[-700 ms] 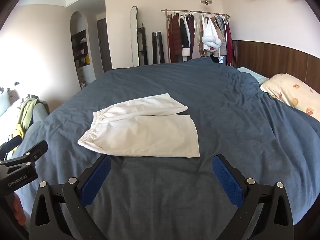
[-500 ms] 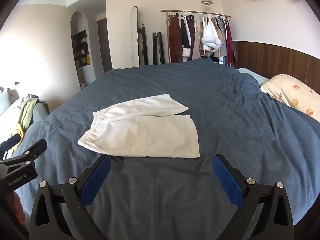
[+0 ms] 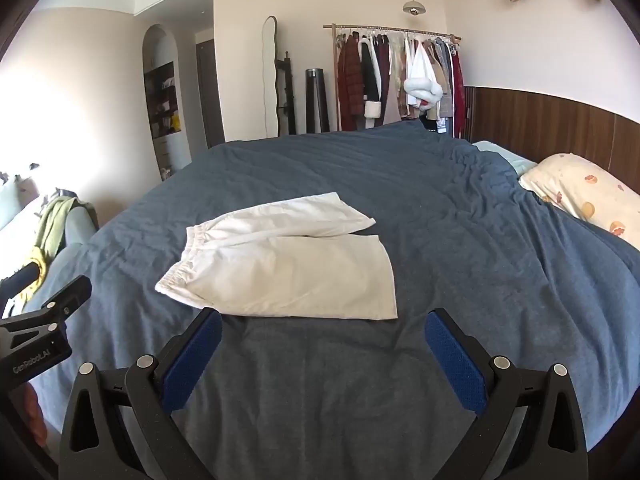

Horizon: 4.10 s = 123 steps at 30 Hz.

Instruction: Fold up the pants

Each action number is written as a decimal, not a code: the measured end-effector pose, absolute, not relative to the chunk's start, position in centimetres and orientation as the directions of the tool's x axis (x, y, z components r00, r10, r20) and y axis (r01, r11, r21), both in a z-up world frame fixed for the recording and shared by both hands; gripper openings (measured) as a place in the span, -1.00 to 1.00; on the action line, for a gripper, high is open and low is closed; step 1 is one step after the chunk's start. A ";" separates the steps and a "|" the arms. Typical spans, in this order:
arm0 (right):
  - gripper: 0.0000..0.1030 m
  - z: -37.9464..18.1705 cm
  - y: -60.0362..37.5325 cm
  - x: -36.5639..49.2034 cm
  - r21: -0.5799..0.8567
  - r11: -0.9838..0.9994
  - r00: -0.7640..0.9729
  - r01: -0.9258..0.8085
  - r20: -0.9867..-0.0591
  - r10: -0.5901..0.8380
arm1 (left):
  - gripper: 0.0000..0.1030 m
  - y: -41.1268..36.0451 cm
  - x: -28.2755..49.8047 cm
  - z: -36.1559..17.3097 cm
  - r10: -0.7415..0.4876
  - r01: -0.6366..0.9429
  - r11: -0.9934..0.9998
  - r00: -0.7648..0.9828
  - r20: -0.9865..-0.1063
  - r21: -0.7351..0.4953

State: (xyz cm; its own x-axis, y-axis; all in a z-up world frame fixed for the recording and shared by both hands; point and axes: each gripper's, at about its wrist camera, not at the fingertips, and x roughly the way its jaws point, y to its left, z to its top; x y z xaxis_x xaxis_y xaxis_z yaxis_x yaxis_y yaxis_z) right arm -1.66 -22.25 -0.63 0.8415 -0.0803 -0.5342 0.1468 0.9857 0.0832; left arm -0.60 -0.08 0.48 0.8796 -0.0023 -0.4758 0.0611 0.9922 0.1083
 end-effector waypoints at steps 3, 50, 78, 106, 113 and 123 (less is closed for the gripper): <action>0.99 -0.4 -22.2 -1.4 0.083 0.986 0.844 0.144 -0.531 -0.079 | 1.00 -0.1 -0.8 0.6 -0.005 0.062 0.993 0.879 -0.476 0.103; 0.99 -0.1 -22.3 -2.0 0.075 0.987 0.849 0.140 -0.523 -0.081 | 1.00 -0.1 -0.8 0.8 -0.011 0.067 0.993 0.875 -0.484 0.098; 0.99 -0.3 -21.6 0.4 0.048 0.993 0.841 0.105 -0.537 -0.063 | 1.00 0.1 0.6 1.1 0.001 0.055 0.993 0.875 -0.484 0.101; 0.99 10.4 -20.6 22.2 -0.173 0.981 0.800 -0.085 -0.599 -0.036 | 1.00 3.5 18.5 9.6 0.058 0.050 0.981 0.847 -0.528 0.187; 0.98 11.7 -20.3 27.9 -0.244 0.964 0.755 -0.106 -0.650 -0.081 | 1.00 3.8 22.6 9.8 0.055 0.080 0.976 0.810 -0.583 0.202; 0.98 10.3 -21.7 36.4 -0.255 0.959 0.603 -0.120 -0.787 -0.133 | 1.00 3.5 30.7 8.1 0.066 0.138 0.967 0.678 -0.733 0.214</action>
State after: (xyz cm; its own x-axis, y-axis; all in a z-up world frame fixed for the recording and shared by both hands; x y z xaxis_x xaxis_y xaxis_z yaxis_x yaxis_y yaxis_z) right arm 36.40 -21.69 10.28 0.6026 -0.1335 -0.7868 -0.1204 0.9594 -0.2550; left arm 30.72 3.54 8.13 0.6776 0.0657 -0.7325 0.1376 0.9671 0.2139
